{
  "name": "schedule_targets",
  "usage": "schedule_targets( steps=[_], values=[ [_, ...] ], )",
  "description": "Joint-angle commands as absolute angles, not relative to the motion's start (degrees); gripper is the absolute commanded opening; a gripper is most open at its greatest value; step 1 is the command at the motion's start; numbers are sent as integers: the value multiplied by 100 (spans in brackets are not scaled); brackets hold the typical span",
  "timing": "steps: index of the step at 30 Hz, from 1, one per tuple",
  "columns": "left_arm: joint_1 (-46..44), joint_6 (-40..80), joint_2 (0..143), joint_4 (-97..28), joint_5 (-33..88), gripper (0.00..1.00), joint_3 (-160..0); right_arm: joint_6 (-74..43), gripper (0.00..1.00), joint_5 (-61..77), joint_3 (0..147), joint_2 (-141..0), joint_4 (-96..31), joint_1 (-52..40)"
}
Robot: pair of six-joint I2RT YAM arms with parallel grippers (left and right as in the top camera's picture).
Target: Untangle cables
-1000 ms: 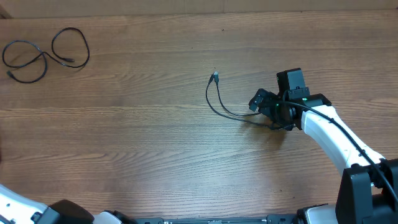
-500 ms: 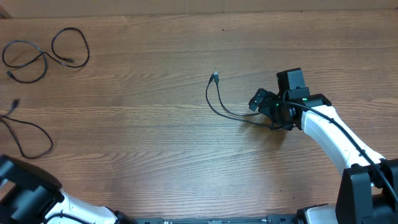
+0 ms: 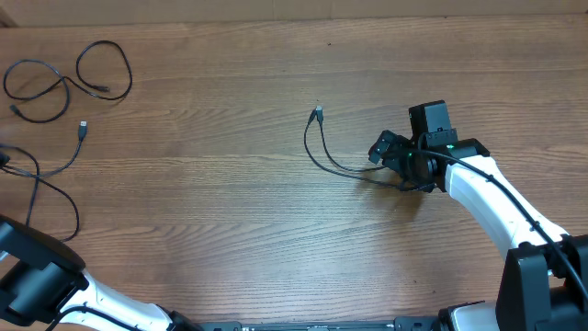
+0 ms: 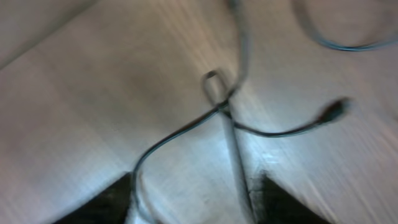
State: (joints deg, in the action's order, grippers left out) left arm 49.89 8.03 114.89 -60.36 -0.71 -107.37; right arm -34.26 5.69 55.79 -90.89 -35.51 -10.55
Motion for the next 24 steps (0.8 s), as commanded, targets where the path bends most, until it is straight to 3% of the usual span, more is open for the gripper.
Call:
schedule_targets(
  steps=[1, 5, 7, 11, 18, 24],
  values=[
    [5024, 2016, 11273, -6265, -1616, 100, -10774, -3352, 100, 502, 5555, -9078, -3520, -1083],
    [5024, 2692, 11034, -6451, -2877, 100, -10774, -3352, 100, 502, 5555, -9078, -3520, -1083],
    [5022, 2685, 10940, -6442, -2816, 100, -10774, -3352, 100, 502, 5555, -9078, -3520, -1083],
    [5019, 2681, 10761, -6359, -1487, 99, -10774, -3352, 100, 502, 5555, -9078, -3520, -1083],
    [4681, 1608, 10669, -5975, 2526, 100, -10774, -3350, 100, 502, 5555, -9078, -3538, -1083],
    [3496, 1411, 10674, -6169, 2469, 100, -10772, -3354, 100, 508, 5555, -9078, -3498, -1083]
  ],
)
